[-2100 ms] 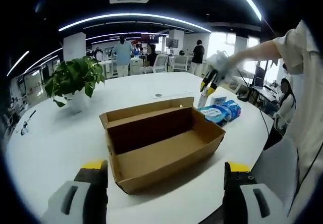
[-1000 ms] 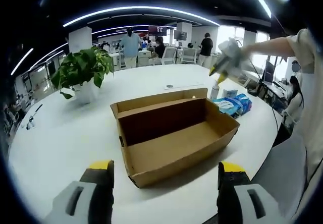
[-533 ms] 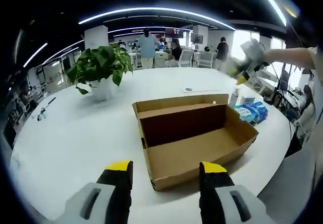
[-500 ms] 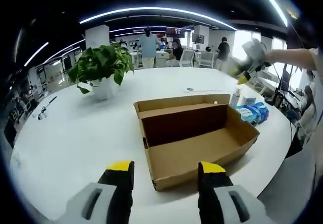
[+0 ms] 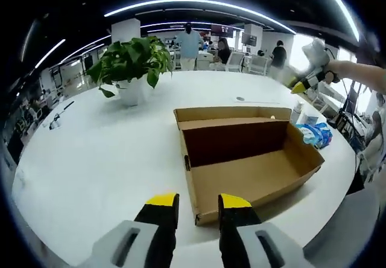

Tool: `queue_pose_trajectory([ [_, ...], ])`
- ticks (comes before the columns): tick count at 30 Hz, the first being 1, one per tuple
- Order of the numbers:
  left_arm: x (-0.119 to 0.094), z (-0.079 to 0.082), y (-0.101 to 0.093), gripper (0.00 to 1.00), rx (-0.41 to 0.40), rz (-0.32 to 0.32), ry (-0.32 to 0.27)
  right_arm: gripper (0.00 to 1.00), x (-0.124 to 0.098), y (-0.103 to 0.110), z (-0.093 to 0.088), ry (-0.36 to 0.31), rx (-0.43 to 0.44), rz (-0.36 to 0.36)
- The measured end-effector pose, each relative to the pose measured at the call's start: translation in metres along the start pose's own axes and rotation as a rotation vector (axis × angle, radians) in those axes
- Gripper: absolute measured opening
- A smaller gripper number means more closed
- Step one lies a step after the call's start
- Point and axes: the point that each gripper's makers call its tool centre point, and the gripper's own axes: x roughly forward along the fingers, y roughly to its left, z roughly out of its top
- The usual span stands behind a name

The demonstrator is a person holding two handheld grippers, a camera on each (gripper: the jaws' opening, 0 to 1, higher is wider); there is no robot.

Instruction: Operate the shoe box by opening the lid, removing the specified soft item, and placing it in the target area until the item is outside and the box remains undamaged.

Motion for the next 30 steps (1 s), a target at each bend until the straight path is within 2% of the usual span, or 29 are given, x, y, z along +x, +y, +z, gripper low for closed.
queue_pose_trajectory([
  [5, 0.007, -0.005, 0.004, 0.16, -0.01, 0.005, 0.015, 0.27, 0.014, 0.006, -0.001, 0.01, 0.051, 0.003],
  [10, 0.013, -0.009, 0.005, 0.14, -0.03, 0.006, 0.031, 0.24, 0.029, 0.01, 0.003, 0.004, 0.096, -0.001],
  [17, 0.015, -0.014, 0.004, 0.07, -0.034, 0.012, 0.05, 0.23, 0.051, -0.002, -0.001, 0.018, 0.181, -0.03],
  [25, 0.017, -0.016, 0.001, 0.05, -0.047, 0.007, 0.056, 0.19, 0.074, -0.007, -0.004, 0.017, 0.309, -0.038],
  [30, 0.016, -0.017, 0.0, 0.04, -0.045, 0.007, 0.055, 0.18, 0.086, -0.01, -0.005, 0.02, 0.343, -0.066],
])
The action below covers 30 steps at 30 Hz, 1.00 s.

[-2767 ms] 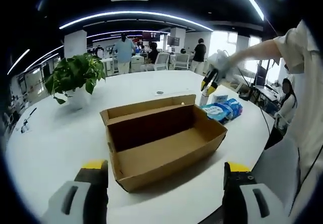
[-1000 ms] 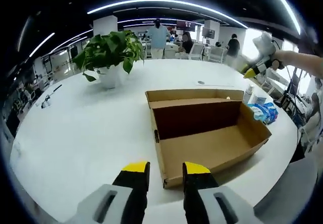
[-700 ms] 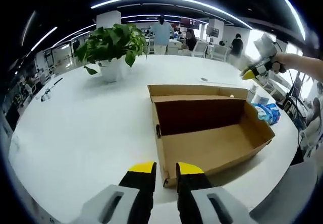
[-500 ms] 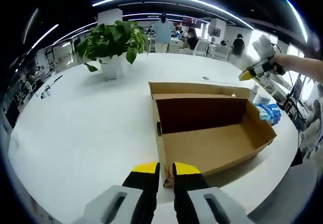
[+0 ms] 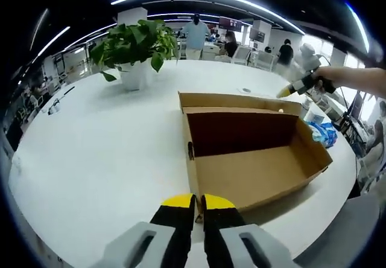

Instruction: Operate the shoe box by opening the lid, removing the specified soft item, and placing it in the target area until the item is outside and the box remains undamaged.

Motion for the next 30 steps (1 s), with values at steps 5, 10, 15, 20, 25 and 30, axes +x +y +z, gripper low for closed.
queue_pose_trajectory([
  [5, 0.0, -0.001, -0.001, 0.04, 0.002, 0.009, 0.0, 0.15, 0.01, 0.001, -0.012, 0.041, 0.059, -0.001],
  [10, -0.001, -0.002, -0.001, 0.03, -0.019, 0.02, 0.001, 0.09, 0.017, 0.002, -0.017, 0.064, 0.082, -0.003],
  [15, -0.001, -0.002, -0.001, 0.03, -0.033, 0.017, 0.001, 0.06, 0.011, 0.002, -0.014, 0.046, 0.059, -0.022],
  [20, -0.001, -0.002, -0.001, 0.03, -0.036, 0.018, 0.002, 0.05, 0.001, 0.003, -0.009, 0.027, 0.064, -0.019],
  [25, -0.001, -0.003, -0.001, 0.03, -0.035, 0.017, 0.006, 0.04, -0.008, 0.005, -0.003, 0.005, 0.047, -0.02],
  [30, -0.001, -0.003, -0.001, 0.03, -0.036, 0.015, 0.009, 0.03, -0.016, 0.008, 0.001, -0.016, 0.033, -0.025],
])
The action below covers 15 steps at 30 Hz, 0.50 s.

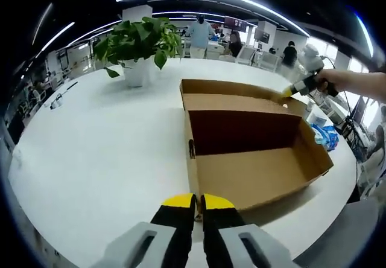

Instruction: Operate the shoe box by opening the lid, removing the specified soft item, and placing it in the target area until the item is outside and the box remains undamaged.

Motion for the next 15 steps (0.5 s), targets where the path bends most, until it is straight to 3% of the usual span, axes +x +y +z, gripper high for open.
queue_pose_trajectory([
  [15, 0.002, -0.001, 0.0, 0.03, -0.017, -0.012, 0.003, 0.03, -0.024, 0.007, 0.016, -0.075, -0.052, 0.0],
])
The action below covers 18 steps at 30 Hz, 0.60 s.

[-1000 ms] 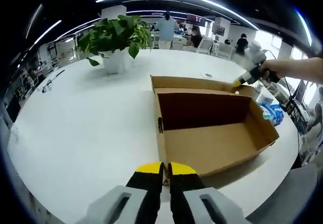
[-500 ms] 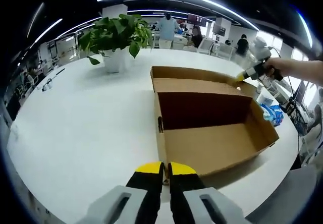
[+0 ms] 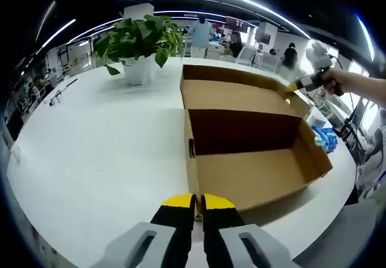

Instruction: Operate the shoe box by opening the lid, removing the specified soft item, and placing it in the target area until the item is outside and the box remains undamaged.

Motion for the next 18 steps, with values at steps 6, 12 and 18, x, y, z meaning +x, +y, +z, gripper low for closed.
queue_pose_trajectory([
  [6, 0.0, -0.001, 0.0, 0.04, -0.008, -0.005, -0.004, 0.02, -0.012, 0.004, 0.006, -0.037, -0.011, 0.0],
  [12, 0.0, -0.002, -0.001, 0.04, -0.002, -0.005, 0.002, 0.02, -0.026, 0.01, 0.01, -0.076, -0.032, 0.001],
  [18, 0.001, -0.002, -0.002, 0.04, 0.006, -0.005, 0.011, 0.02, -0.04, 0.017, 0.013, -0.112, -0.067, 0.001],
])
